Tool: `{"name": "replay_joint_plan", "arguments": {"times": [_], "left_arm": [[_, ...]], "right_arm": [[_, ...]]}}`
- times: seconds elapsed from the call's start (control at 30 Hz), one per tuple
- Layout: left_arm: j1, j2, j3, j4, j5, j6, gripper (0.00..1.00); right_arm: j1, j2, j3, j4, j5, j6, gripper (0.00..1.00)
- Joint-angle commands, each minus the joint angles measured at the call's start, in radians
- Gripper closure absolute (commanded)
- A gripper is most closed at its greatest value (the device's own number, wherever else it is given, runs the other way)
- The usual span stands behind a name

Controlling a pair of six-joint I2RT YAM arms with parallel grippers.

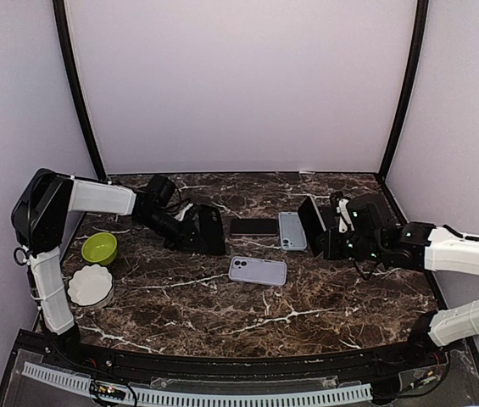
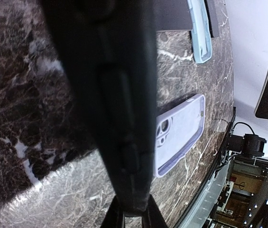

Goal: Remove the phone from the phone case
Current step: Place the phone case at the center of the board, then place the phone at the center of the board.

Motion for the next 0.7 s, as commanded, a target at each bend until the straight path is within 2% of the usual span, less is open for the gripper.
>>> {"name": "replay_joint_plan", "arguments": {"times": [0.0,0.23,0.33,0.43,0.67], "left_arm": [[0.012,0.018,0.025,-0.032,0.056,0.021,0.91],[0.019,0.036,0.034,-0.058,0.028,0.039,0.75],[0.024,0.036,0.045,-0.086,-0.004,0.05,0.65],[0.032,0.029,0.047,-0.102,-0.024,0.054,0.6],[0.035,-0.013,0.054,-0.165,-0.181,0.076,0.41]], "right_arm": [[-0.007,-0.037,-0.039,0.055,-0.034,0.079,1.0],[-0.007,-0.015,-0.1,0.092,-0.106,0.157,1.0],[-0.007,0.002,-0.121,0.107,-0.119,0.187,1.0],[-0.007,0.021,-0.131,0.12,-0.128,0.198,1.0],[-0.009,0.115,-0.118,0.109,-0.122,0.216,1.0]]}}
